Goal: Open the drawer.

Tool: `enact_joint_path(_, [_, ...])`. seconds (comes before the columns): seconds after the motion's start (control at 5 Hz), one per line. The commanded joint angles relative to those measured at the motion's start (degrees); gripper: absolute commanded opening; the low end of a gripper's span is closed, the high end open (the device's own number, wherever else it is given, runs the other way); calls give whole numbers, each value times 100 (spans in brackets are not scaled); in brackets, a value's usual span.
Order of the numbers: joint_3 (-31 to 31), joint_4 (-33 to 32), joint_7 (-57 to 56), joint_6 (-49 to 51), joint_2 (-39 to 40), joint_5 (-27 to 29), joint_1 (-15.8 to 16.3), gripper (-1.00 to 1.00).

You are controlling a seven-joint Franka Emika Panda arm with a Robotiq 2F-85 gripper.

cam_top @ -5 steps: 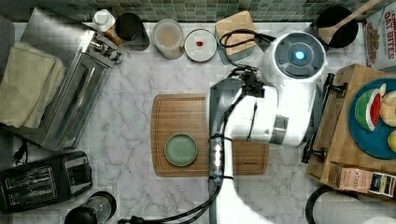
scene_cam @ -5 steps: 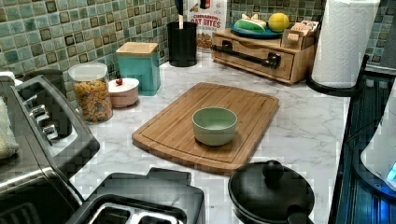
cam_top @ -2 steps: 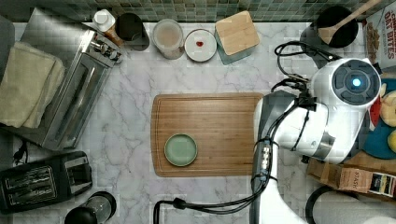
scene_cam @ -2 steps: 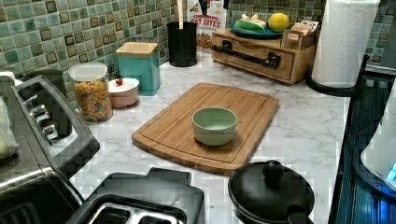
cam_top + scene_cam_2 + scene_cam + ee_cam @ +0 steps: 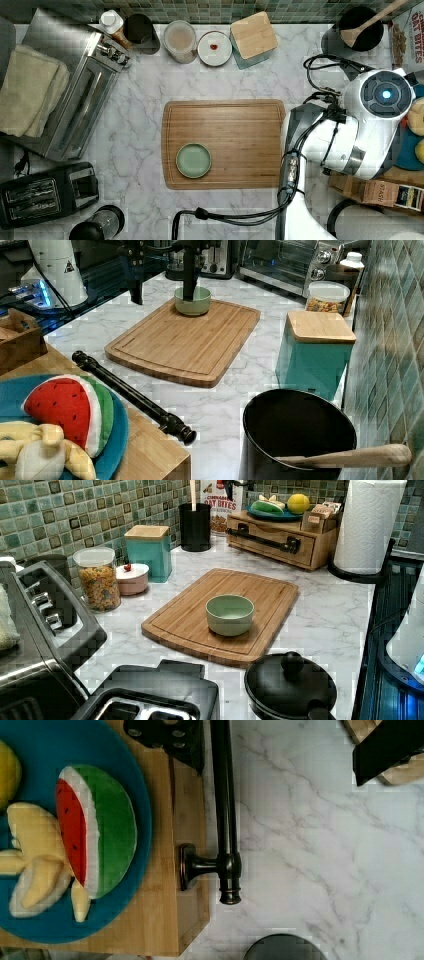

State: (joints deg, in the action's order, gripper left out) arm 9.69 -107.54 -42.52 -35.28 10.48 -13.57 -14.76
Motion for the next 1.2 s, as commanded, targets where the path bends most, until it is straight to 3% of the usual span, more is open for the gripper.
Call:
enact_joint_path(0.2, [61, -171, -414, -304, 317, -88, -120, 100])
enact_joint_path(0.4, [56, -294, -617, -650, 432, 165, -278, 100])
enact_joint_path(0.6, [81, -476, -259, -849, 498, -86, -304, 100])
enact_joint_path(1.2, [343, -401, -232, -883, 958, 93, -342, 100])
